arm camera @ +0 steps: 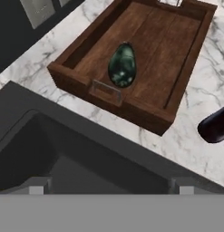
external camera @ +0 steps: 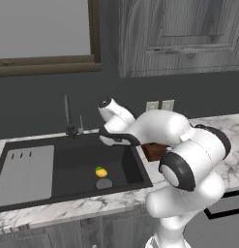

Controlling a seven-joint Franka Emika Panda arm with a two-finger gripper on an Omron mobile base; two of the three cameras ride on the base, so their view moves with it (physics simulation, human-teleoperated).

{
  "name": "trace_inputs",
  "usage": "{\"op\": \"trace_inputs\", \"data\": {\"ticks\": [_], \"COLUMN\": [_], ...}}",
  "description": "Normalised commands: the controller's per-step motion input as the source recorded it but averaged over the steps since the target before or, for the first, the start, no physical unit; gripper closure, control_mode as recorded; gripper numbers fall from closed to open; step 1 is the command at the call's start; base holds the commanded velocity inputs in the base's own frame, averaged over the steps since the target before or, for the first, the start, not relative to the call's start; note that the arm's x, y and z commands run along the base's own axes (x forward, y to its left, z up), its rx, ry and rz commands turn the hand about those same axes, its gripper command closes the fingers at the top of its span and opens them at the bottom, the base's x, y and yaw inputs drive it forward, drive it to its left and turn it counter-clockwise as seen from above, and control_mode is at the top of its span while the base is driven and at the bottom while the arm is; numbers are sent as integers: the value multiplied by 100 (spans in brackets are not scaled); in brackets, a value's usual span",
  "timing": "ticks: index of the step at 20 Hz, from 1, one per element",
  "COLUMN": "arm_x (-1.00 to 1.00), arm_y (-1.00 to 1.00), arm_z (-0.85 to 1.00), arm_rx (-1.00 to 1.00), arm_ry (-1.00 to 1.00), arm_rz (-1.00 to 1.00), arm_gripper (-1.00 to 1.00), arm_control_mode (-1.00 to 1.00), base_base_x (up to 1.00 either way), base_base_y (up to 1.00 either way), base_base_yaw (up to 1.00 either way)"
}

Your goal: Pick up all produce items and place them in the sink. Turn on the sink faucet to wash them. Then turn the sink off and put them in the tray.

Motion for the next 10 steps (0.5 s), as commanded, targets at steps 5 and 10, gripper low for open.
{"op": "trace_inputs", "data": {"ticks": [5, 10], "arm_x": [-25, -25], "arm_y": [11, 14], "arm_z": [0, 0], "arm_rx": [0, 1], "arm_ry": [0, 0], "arm_rz": [19, 23], "arm_gripper": [-100, -100], "arm_control_mode": [-100, -100], "base_base_x": [0, 0], "base_base_y": [0, 0], "base_base_yaw": [0, 0]}}
